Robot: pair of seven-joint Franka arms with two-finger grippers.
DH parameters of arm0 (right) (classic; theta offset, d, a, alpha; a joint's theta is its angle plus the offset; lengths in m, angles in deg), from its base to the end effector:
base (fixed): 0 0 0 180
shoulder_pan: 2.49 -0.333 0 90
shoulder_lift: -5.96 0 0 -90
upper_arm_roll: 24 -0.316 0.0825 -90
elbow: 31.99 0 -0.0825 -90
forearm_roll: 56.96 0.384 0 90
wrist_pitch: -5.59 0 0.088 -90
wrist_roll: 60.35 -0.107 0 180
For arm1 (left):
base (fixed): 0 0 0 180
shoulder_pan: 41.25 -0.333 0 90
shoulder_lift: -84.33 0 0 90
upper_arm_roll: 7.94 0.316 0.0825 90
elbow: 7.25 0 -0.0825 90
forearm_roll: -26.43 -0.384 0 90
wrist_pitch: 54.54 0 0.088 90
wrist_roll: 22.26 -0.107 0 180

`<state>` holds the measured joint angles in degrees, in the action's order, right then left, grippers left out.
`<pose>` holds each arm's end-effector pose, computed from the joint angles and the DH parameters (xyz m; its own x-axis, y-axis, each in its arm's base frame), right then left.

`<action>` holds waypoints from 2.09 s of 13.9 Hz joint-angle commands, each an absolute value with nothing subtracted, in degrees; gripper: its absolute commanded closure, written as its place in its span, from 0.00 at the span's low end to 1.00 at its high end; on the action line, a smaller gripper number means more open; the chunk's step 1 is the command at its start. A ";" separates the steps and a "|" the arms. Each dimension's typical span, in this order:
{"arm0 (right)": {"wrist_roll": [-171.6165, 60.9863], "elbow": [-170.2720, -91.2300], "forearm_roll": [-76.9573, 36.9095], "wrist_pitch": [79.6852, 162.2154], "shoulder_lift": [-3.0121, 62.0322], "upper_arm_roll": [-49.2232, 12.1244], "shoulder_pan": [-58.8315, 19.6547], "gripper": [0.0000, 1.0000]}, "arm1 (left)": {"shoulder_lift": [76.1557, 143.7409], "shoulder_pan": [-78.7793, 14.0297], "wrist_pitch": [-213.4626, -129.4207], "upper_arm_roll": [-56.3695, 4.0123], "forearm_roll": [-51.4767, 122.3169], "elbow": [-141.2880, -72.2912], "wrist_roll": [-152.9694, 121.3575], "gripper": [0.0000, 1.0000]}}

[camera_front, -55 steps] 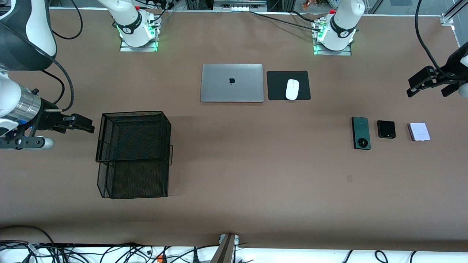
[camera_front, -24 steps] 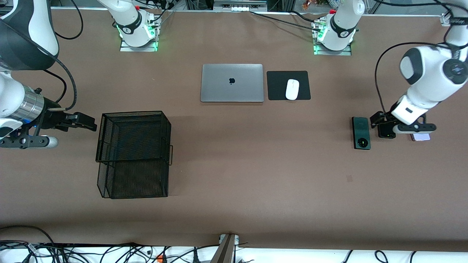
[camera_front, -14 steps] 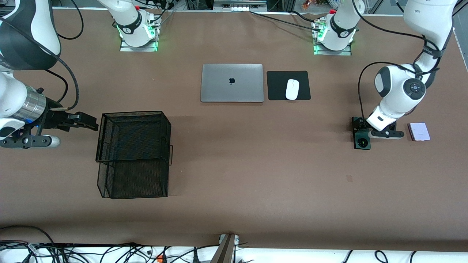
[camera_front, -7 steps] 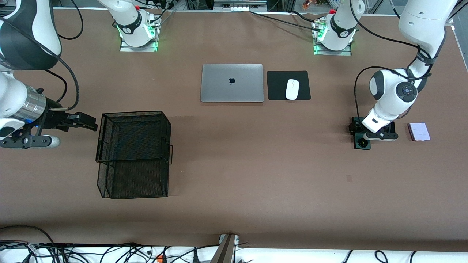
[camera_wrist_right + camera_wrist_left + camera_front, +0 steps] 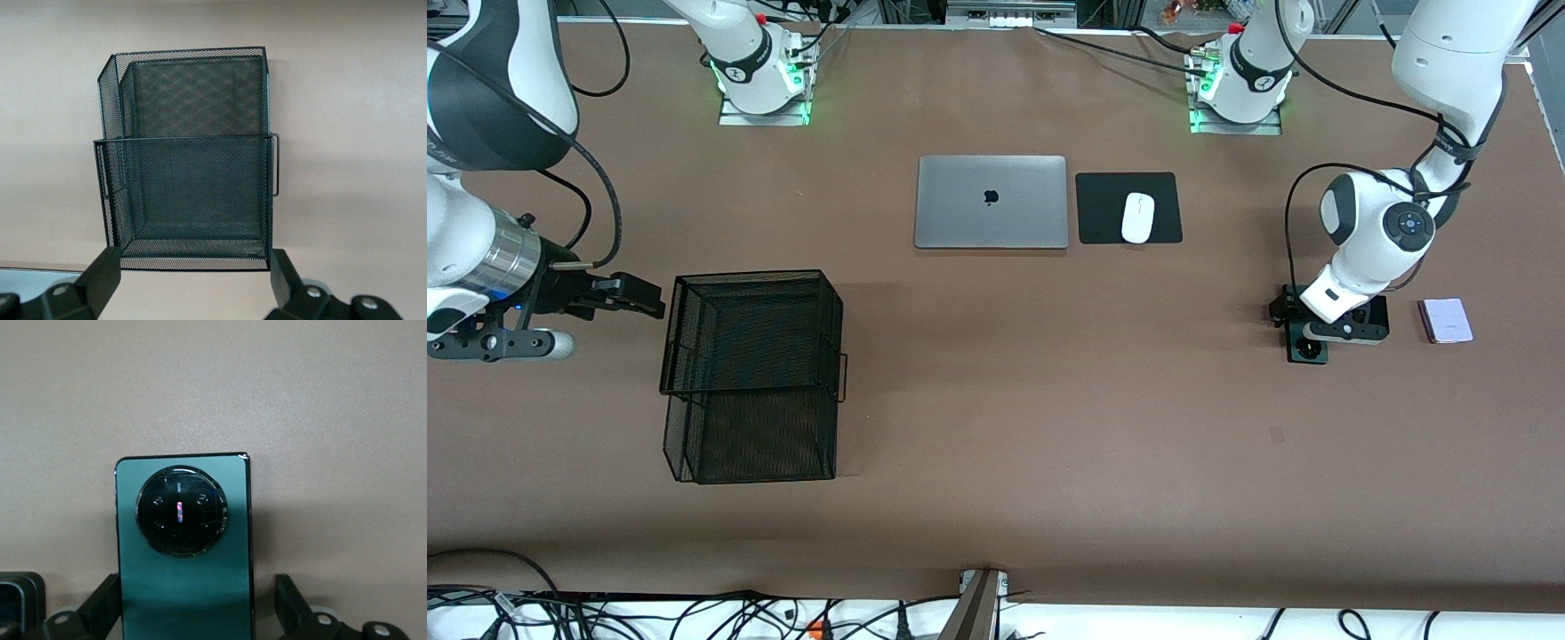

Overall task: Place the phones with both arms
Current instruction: 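Close the left gripper on the green phone and lift it, then carry the green phone to the laptop front and set it down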

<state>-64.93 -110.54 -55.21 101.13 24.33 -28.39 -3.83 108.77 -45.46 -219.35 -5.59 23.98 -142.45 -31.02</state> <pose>0.6514 0.0609 0.5341 0.9995 0.0139 -0.0276 0.0124 -0.9985 -0.0524 0.5109 0.0574 0.1567 0.9929 -0.0851 0.0835 -0.0815 -0.9957 -0.0451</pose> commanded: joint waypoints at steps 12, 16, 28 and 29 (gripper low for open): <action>-65.44 -109.16 -55.99 99.99 24.59 -28.57 -4.07 0.01 | 110.78 -45.91 -212.26 -7.23 23.52 -135.25 -31.13 0.84; -65.53 -109.16 -56.08 99.99 24.59 -28.57 -4.16 0.01 | 110.34 -45.91 -200.10 -8.90 23.88 -126.89 -29.91 0.94; -65.88 -109.78 -55.64 99.99 24.50 -28.48 -3.90 0.00 | 115.61 -27.74 -198.34 -15.59 24.76 -115.11 5.56 0.98; -65.80 -109.86 -55.64 99.99 24.50 -28.48 -3.90 0.00 | 116.57 -24.93 -196.16 -15.41 24.41 -112.66 10.39 0.98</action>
<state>-65.10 -110.56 -55.38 100.94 24.58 -28.33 -3.99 114.64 -29.96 -200.12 -16.43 24.28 -118.03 3.46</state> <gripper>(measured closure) 0.000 0.211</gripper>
